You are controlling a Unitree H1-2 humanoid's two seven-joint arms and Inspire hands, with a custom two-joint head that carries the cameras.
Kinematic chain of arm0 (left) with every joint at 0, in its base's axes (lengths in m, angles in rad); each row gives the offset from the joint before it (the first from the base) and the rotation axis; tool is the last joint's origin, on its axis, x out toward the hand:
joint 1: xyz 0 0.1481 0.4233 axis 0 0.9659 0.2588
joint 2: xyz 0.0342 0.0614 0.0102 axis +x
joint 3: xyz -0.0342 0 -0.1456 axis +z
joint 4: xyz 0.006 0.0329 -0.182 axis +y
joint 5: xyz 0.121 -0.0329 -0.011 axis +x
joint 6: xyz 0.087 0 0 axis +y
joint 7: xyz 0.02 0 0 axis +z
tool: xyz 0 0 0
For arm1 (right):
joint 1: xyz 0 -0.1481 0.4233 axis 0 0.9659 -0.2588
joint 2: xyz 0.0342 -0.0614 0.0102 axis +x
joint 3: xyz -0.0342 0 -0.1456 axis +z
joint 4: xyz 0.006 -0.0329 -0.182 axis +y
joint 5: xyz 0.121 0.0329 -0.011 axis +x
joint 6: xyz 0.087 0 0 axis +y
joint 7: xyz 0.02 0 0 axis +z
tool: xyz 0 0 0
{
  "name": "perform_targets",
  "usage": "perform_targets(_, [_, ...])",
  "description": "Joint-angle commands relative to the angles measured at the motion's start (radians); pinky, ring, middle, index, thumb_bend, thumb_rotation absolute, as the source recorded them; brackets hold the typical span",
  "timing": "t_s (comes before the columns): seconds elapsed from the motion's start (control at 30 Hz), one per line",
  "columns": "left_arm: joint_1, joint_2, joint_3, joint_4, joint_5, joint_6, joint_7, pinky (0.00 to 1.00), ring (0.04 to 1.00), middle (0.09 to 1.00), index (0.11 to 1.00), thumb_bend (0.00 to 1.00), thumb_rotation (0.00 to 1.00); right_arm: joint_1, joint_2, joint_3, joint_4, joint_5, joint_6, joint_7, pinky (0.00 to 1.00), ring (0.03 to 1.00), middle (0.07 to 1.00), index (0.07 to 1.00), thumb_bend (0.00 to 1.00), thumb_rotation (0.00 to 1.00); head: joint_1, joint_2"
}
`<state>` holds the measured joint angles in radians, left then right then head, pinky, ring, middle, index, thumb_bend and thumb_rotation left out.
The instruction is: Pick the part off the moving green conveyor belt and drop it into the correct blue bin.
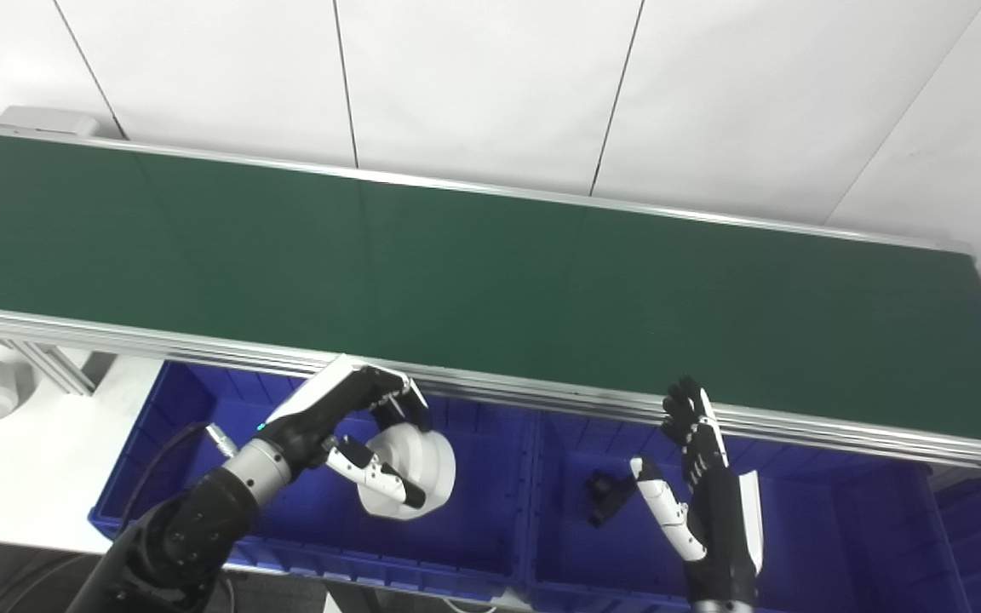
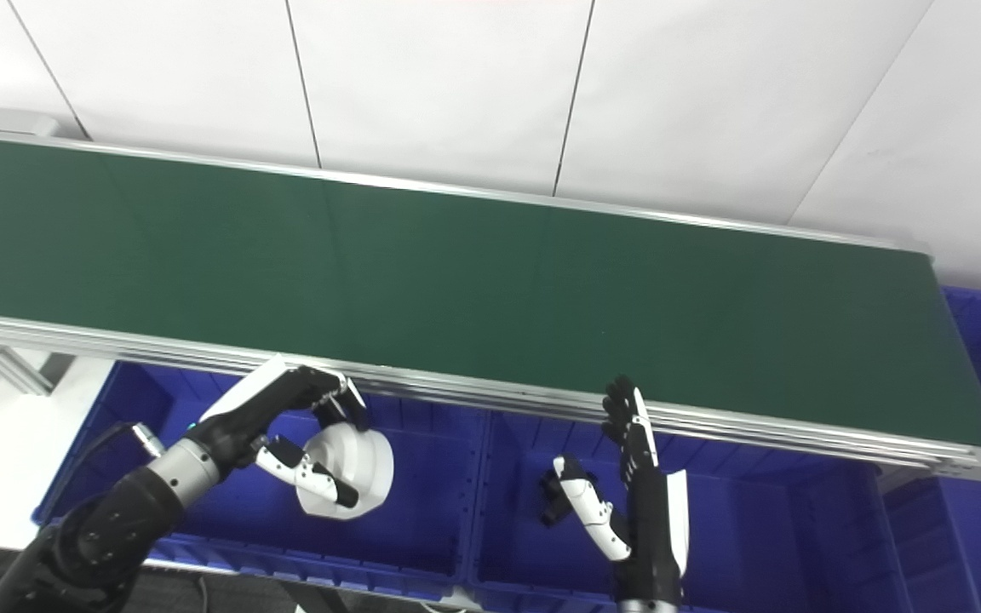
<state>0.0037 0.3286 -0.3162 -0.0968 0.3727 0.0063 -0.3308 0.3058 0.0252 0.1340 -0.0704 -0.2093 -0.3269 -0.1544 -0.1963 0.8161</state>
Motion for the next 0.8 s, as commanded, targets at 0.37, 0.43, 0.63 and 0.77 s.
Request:
perform_targets(0.37, [-0.055, -0.028, -0.04, 0.025, 0.248, 0.058, 0.043, 0.71, 0.829, 0.884, 0.76, 0.62, 0.12, 0.007, 0.018, 0.001, -0.021, -0.011, -0.011, 0.013, 0.89, 0.928, 0.922, 0.947, 0.74, 0.7, -0.006, -0.062])
perform_targets(0.43, [-0.05, -0.046, -0.025, 0.014, 0.244, 0.075, 0.05, 0.78, 0.909, 0.95, 0.868, 0.66, 0.25, 0.009, 0.019, 0.002, -0.015, -0.008, -0.019, 0.013, 0.9, 0.93, 0.921, 0.947, 0.74, 0.7, -0.009, -0.071])
perform_targets(0.63, [-0.026, -0.124, 0.034, -0.028, 0.162, 0.089, 0.076, 0.84, 0.98, 1.0, 0.952, 0.71, 0.48, 0.015, 0.018, 0.004, 0.0, -0.025, -0.041, 0.007, 0.88, 0.921, 0.921, 0.947, 0.75, 0.7, -0.017, -0.088])
perform_targets(0.77, [-0.005, -0.156, 0.038, -0.046, 0.085, 0.068, 0.061, 0.86, 0.969, 1.0, 0.954, 0.73, 0.5, 0.027, 0.016, 0.01, -0.005, -0.032, -0.034, 0.012, 0.88, 0.929, 0.928, 0.951, 0.75, 0.7, -0.039, -0.097])
